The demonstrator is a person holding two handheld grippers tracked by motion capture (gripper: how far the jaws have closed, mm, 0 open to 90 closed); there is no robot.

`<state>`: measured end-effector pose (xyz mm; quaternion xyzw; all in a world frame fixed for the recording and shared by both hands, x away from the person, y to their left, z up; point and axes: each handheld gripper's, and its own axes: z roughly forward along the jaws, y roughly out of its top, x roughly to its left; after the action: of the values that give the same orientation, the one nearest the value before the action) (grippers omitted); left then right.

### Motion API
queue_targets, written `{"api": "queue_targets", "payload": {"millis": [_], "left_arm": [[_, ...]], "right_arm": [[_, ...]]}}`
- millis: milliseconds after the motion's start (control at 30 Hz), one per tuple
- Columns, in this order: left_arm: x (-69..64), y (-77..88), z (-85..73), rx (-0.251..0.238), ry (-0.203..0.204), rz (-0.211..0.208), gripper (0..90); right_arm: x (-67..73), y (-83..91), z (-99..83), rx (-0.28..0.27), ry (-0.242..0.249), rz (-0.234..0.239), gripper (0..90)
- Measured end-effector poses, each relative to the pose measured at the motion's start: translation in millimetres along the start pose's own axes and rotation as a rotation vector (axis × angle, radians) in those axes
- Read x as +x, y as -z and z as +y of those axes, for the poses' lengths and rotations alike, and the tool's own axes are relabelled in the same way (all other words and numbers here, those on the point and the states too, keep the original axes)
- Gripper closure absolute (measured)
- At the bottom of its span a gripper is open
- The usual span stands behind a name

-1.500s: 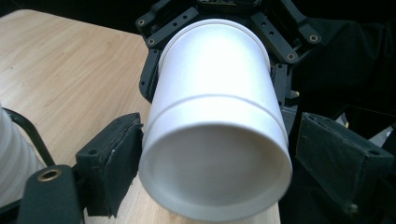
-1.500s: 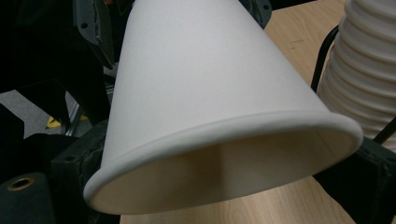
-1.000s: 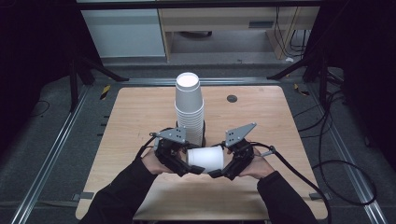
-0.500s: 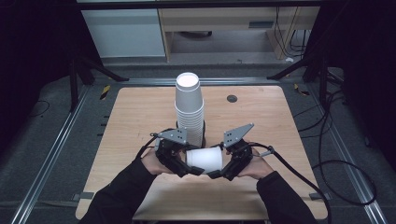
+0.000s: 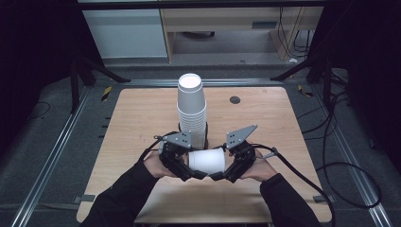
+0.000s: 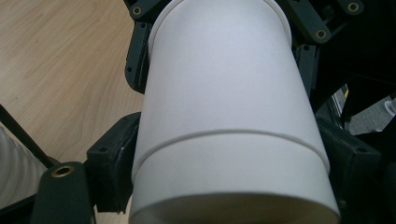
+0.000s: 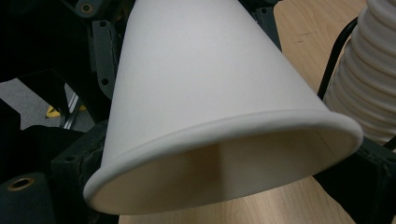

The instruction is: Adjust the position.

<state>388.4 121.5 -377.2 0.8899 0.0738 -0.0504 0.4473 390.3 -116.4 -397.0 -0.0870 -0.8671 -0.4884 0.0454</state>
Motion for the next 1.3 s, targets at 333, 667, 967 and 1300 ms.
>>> {"api": "queue_targets", "payload": {"millis": [333, 667, 967, 1300], "left_arm": [[-0.6, 0.7, -0.7, -0.018, 0.018, 0.006, 20.7], [-0.3, 5.7, -5.5, -0.032, 0.008, 0.03, 20.2], [0.8, 16.9, -17.0, -0.072, 0.031, 0.063, 20.0], [3.1, 33.6, -25.9, -0.196, 0.069, 0.127, 19.9]], "right_arm": [[-0.4, -0.6, 0.1, -0.01, 0.003, -0.009, 7.2], [1.0, 6.9, 3.0, -0.041, 0.011, -0.043, 4.3], [1.2, 23.3, 7.4, -0.099, 0.007, -0.081, 4.3], [-1.3, 49.1, 0.8, -0.182, -0.021, -0.167, 4.8]]}}
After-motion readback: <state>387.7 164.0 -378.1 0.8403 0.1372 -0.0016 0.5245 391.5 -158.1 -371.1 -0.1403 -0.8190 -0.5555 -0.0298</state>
